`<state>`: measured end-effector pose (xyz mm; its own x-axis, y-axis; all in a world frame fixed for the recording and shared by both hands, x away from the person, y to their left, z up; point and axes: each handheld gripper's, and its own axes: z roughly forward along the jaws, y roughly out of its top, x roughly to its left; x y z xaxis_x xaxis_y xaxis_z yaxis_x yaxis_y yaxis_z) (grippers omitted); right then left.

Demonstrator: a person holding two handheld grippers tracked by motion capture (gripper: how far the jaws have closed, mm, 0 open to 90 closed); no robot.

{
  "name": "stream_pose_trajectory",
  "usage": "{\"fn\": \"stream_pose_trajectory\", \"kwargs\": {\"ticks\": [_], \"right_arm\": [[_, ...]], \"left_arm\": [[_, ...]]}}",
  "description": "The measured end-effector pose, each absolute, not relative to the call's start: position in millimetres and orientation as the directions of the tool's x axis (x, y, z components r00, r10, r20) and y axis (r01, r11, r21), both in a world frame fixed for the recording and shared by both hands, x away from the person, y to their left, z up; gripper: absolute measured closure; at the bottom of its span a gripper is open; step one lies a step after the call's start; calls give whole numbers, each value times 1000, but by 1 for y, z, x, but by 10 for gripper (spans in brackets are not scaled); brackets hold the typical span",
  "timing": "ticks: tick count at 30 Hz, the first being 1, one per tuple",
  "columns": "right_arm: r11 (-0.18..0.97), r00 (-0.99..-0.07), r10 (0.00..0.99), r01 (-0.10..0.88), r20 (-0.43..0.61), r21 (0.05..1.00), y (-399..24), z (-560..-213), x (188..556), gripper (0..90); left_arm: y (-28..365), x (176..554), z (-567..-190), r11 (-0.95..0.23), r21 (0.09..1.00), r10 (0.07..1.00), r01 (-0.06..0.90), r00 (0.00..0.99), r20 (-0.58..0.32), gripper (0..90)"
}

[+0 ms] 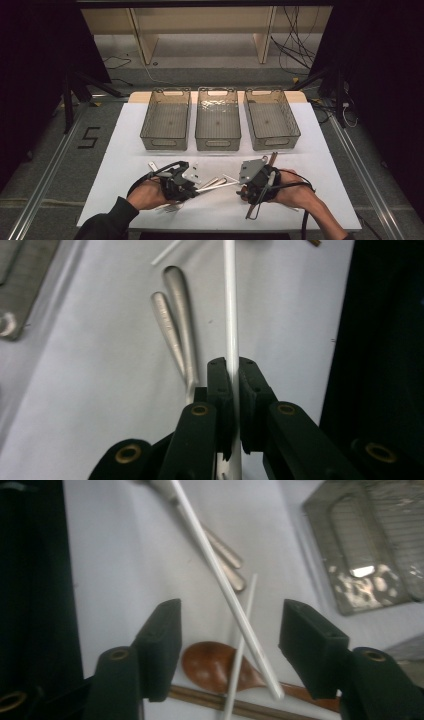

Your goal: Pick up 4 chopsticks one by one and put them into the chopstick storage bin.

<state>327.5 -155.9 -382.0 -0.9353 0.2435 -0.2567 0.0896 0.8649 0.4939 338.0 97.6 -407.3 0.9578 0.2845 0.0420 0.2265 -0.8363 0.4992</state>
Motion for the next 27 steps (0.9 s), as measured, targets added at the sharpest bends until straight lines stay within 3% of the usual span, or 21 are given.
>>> {"fn": "stream_pose_trajectory", "kwargs": {"ticks": [9,14,27], "right_arm": [[701,-867,483,297,-125,649,-195,-383,332,321],[616,-828,558,366,-58,697,-212,-389,330,306],[557,-785,620,433,-8,709,-231,-401,318,285]], "left_arm": [[119,353,-400,-743,569,441,352,897,21,853],[129,359,-395,-678,612,514,407,857,-1,854],[161,386,-377,-573,664,639,481,770,-7,853]]}}
